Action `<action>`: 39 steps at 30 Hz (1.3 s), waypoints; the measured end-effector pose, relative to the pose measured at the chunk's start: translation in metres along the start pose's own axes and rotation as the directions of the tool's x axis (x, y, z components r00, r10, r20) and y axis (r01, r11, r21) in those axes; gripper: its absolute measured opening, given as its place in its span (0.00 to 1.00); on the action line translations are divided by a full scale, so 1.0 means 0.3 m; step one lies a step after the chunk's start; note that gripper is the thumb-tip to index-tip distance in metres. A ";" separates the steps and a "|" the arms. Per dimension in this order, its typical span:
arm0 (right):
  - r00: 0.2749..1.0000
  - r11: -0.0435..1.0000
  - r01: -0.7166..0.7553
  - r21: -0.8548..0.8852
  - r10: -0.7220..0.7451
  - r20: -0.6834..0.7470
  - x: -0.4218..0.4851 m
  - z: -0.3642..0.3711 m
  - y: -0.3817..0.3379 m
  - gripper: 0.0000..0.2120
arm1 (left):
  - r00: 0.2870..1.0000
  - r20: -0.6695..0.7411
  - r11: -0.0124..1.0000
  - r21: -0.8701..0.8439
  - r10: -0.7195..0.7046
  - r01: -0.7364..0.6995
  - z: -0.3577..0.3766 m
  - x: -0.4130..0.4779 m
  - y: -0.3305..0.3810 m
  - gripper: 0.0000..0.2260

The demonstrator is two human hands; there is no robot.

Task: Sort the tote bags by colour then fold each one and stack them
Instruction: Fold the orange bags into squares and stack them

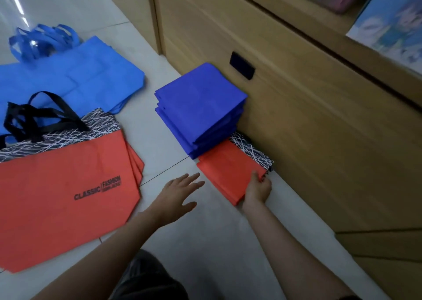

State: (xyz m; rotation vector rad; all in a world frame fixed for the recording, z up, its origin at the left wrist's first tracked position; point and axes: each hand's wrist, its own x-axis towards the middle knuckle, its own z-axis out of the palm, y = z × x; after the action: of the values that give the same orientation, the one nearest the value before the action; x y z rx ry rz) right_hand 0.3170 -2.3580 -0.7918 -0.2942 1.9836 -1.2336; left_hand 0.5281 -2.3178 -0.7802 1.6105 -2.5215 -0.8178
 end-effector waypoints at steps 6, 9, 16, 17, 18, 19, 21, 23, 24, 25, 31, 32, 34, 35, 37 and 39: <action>0.569 0.193 0.690 -0.698 -0.740 0.359 -0.022 -0.008 0.067 0.26 | 0.985 0.144 0.966 0.252 -0.091 0.053 0.035 0.103 0.023 0.33; 0.367 -0.188 0.795 -0.577 -0.609 0.703 -0.027 -0.025 0.163 0.25 | 0.982 0.147 0.969 0.230 -0.120 0.084 0.070 0.139 0.008 0.34; 0.555 -0.271 0.705 -0.656 -0.365 0.747 0.039 0.024 0.150 0.25 | 0.984 -0.179 0.986 0.165 -0.002 0.032 0.154 0.055 -0.097 0.37; 0.552 -0.283 0.701 -0.655 -0.365 0.749 0.047 0.028 0.150 0.24 | 0.979 -0.203 0.985 0.168 -0.003 0.037 0.159 0.028 -0.117 0.38; 0.545 -0.298 0.700 -0.649 -0.365 0.755 0.048 0.028 0.157 0.24 | 0.973 -0.232 0.985 0.164 -0.016 0.055 0.165 0.002 -0.142 0.38; 0.549 -0.299 0.700 -0.648 -0.355 0.757 0.042 0.029 0.161 0.24 | 0.968 -0.244 0.988 0.133 -0.049 0.083 0.167 -0.024 -0.169 0.37; 0.559 -0.278 0.693 -0.665 -0.375 0.739 0.027 0.043 0.156 0.23 | 0.956 -0.278 0.990 0.074 -0.095 0.120 0.147 -0.072 -0.215 0.33; 0.570 -0.203 0.688 -0.696 -0.443 0.692 -0.001 0.074 0.121 0.22 | 0.942 -0.303 0.987 0.021 -0.146 0.159 0.123 -0.119 -0.271 0.25; 0.558 -0.161 0.698 -0.698 -0.489 0.671 -0.020 0.091 0.098 0.20 | 0.934 -0.303 0.981 -0.017 -0.191 0.196 0.107 -0.147 -0.299 0.23; 0.517 -0.130 0.724 -0.677 -0.547 0.658 -0.045 0.109 0.076 0.18 | 0.921 -0.311 0.972 -0.054 -0.234 0.229 0.098 -0.177 -0.329 0.23; -0.009 -0.055 0.998 -0.025 -0.552 0.834 -0.292 0.296 0.138 0.12 | 0.827 -0.380 0.909 -0.128 -0.415 0.397 0.065 -0.401 -0.484 0.30; -0.075 -0.057 0.997 0.053 -0.501 0.862 -0.334 0.339 0.162 0.11 | 0.828 -0.359 0.901 -0.124 -0.431 0.415 0.067 -0.439 -0.505 0.31; -0.219 -0.097 0.976 0.197 -0.385 0.897 -0.405 0.421 0.211 0.12 | 0.831 -0.324 0.892 -0.131 -0.451 0.433 0.077 -0.509 -0.544 0.33; -0.306 -0.124 0.952 0.281 -0.299 0.904 -0.435 0.457 0.233 0.14 | 0.833 -0.313 0.890 -0.135 -0.456 0.436 0.085 -0.541 -0.563 0.34; -0.460 -0.161 0.880 0.448 -0.044 0.887 -0.481 0.514 0.274 0.21 | 0.833 -0.299 0.885 -0.131 -0.466 0.447 0.094 -0.598 -0.588 0.35; -0.453 -0.208 0.840 0.501 0.238 0.859 -0.497 0.550 0.296 0.31 | 0.827 -0.284 0.875 -0.133 -0.484 0.466 0.099 -0.647 -0.610 0.36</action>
State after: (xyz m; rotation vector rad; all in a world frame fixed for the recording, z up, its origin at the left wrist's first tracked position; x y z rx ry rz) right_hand 0.5522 -2.3405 -0.8333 -2.7333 0.3306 0.2021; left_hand 0.7610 -2.1987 -0.8411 2.1896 -1.8873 -0.5900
